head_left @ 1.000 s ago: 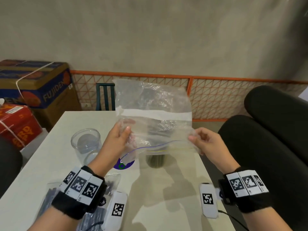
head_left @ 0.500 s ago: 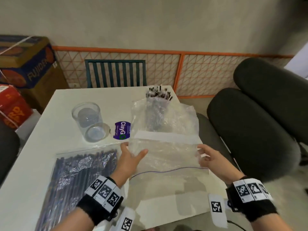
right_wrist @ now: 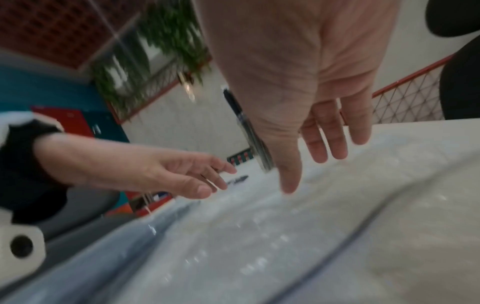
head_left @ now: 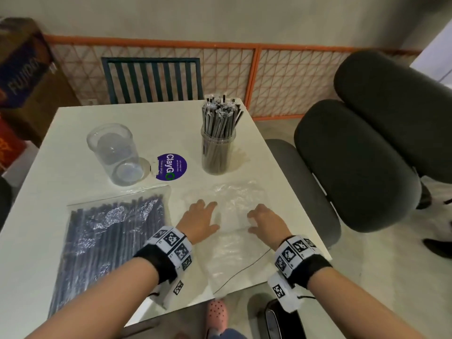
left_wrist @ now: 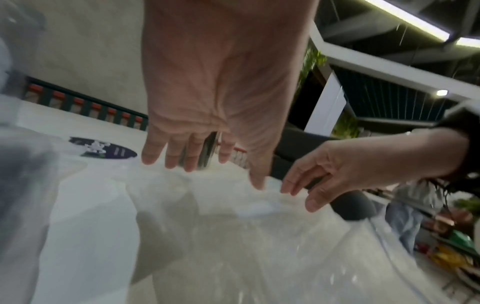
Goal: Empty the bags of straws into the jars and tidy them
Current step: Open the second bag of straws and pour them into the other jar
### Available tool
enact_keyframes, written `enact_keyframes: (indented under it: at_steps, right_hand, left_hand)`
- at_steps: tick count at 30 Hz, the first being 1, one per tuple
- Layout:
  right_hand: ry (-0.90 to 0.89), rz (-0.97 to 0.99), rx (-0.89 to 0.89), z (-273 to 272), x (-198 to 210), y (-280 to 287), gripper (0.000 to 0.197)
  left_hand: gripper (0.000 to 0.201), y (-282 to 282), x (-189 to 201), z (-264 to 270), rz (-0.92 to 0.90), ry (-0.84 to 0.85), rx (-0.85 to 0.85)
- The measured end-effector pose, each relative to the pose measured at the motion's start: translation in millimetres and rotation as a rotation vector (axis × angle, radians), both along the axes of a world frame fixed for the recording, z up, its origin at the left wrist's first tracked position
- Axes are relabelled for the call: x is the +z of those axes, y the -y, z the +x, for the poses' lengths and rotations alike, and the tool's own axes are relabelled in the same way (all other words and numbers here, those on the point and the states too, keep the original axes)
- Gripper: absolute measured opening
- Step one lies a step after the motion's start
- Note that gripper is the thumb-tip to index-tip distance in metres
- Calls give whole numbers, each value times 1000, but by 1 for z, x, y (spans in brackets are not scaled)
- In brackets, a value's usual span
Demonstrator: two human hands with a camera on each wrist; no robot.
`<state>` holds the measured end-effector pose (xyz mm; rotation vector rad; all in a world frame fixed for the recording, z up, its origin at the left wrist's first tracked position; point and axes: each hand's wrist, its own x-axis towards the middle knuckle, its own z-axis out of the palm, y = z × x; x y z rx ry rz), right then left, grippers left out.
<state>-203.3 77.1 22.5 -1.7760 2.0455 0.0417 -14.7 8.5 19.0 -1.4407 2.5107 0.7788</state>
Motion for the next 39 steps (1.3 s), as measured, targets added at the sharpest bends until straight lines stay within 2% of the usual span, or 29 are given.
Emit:
enact_keyframes:
  at_steps: [4,6,8,12,16,19,22,25,28,30,32,34,36,39]
  right_hand:
    - [-118,362,112,-8,-32,6,109]
    - [-129,411,126,-16,-44,6,125]
    - [-132,399,145,-23,-52,5,132]
    - [-170,410,163,-34,-53,13,137]
    - [-152,386,156,-45,-41,29,137]
    - [-200,431,175,-49,-41,32,131]
    - [-237,475,180,-47,-39,35,130]
    - [-265,491,191,-35,-15,45,119]
    - [-160,322,239,-8,15,65,87]
    - [51,137,248,17,28,80,63]
    - [301,60,187,45,32,93,46]
    - [460,119,92,74,22,106,43]
    - [585,242,-42,106,9,115,52]
    - [702,386,-219,148,-11,120,61]
  left_hand:
    - [123,0,-37,-9,143,337,-134]
    - [136,7,-50,-8,136,366,-165]
    - [141,18,-54,-7,123,355,-192]
    - [139,38,-48,-13,136,352,-192]
    - [124,37,-38,-21,75,266,-212]
    - [122,29,-38,-21,112,273,-281]
    - [126,27,-48,-17,155,306,-282]
    - [119,28,-43,-13,169,231,-245]
    - [91,35,-18,0,120,-44,-67]
    - [70,42,-2,22,-7,-207,136]
    - [57,48,4,57,-132,-278,329]
    - [52,51,1,100,-213,-243,493]
    - [56,48,-3,147,-239,-115,661]
    - [67,38,-7,204,-143,-13,953]
